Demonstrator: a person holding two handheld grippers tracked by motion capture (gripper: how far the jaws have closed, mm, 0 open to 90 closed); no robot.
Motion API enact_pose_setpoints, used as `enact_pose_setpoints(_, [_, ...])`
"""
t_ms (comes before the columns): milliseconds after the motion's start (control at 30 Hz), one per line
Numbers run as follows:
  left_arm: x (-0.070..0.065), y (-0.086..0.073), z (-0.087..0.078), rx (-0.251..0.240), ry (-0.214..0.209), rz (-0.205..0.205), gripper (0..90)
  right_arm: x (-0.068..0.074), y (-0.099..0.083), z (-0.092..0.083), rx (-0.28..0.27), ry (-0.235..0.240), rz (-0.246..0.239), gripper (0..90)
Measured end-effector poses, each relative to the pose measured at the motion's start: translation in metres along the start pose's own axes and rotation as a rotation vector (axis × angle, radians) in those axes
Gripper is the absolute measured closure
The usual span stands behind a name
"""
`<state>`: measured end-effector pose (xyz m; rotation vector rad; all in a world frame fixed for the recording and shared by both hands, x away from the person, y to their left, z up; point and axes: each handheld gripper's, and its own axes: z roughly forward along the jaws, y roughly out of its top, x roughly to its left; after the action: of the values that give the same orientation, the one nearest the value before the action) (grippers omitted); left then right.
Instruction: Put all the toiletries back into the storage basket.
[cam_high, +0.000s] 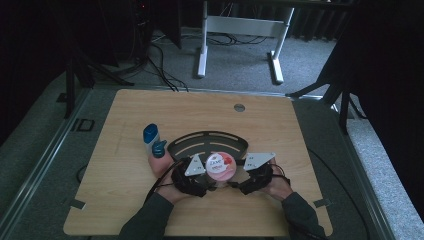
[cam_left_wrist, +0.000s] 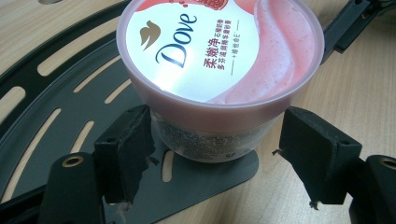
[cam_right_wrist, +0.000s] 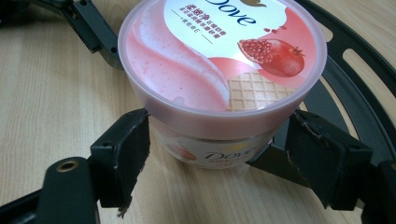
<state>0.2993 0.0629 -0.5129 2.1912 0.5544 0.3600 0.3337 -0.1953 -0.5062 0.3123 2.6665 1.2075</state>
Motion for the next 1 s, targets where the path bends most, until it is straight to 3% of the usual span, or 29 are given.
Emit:
enact_pose_setpoints(300, [0.004, 0.002, -0.002, 0.008, 0.027, 0.006, 25.9, -0.005, 0.004, 0.004, -0.005, 0.001, 0.001, 21.9])
enact_pose_setpoints(1000, [0.011, 0.002, 0.005, 0.011, 0.057, -0.024, 25.9, -0.015, 0.005, 0.014, 0.000, -0.004, 0.017, 21.3])
